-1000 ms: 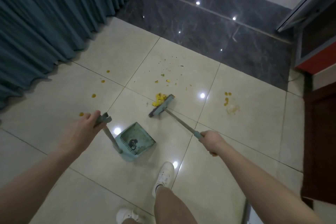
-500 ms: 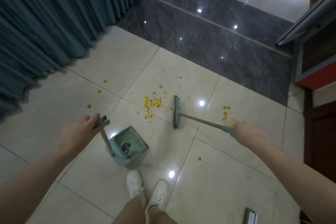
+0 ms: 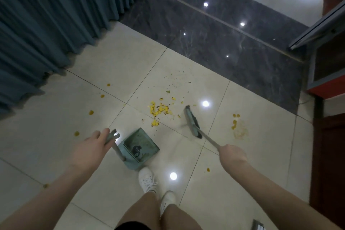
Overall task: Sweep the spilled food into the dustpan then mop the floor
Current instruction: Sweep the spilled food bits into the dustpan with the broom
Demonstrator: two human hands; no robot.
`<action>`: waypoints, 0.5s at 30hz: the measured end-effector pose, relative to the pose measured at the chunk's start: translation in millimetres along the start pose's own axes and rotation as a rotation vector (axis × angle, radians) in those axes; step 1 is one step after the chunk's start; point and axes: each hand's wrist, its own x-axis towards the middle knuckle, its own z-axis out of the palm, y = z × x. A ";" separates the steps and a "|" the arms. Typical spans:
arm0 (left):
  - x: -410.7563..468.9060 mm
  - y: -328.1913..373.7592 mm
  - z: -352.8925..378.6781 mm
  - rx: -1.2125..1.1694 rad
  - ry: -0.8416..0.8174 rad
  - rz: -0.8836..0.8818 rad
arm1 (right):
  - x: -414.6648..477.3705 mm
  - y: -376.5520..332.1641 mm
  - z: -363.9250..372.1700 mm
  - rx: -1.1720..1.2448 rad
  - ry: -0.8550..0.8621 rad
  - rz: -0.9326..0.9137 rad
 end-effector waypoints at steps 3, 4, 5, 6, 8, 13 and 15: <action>6.6 -10.7 2.9 -0.002 0.050 -0.002 | -2.9 9.5 -9.5 0.011 0.003 0.018; 8.2 -12.9 3.7 0.003 0.062 -0.004 | -2.3 19.3 -15.2 0.031 0.003 0.051; 9.2 -13.3 4.3 -0.001 0.072 0.006 | 0.4 30.5 -21.5 0.058 0.001 0.090; 10.5 -11.9 4.6 -0.017 0.086 0.005 | 5.0 43.2 -27.7 0.063 0.011 0.128; 13.0 -3.5 4.6 -0.054 0.116 -0.010 | 14.4 66.6 -44.1 0.054 0.029 0.189; 20.3 21.8 8.4 -0.068 0.101 0.006 | 52.3 93.0 -94.7 0.098 0.055 0.243; 26.3 28.9 3.1 -0.076 0.094 -0.023 | 77.2 99.0 -116.6 0.160 0.048 0.259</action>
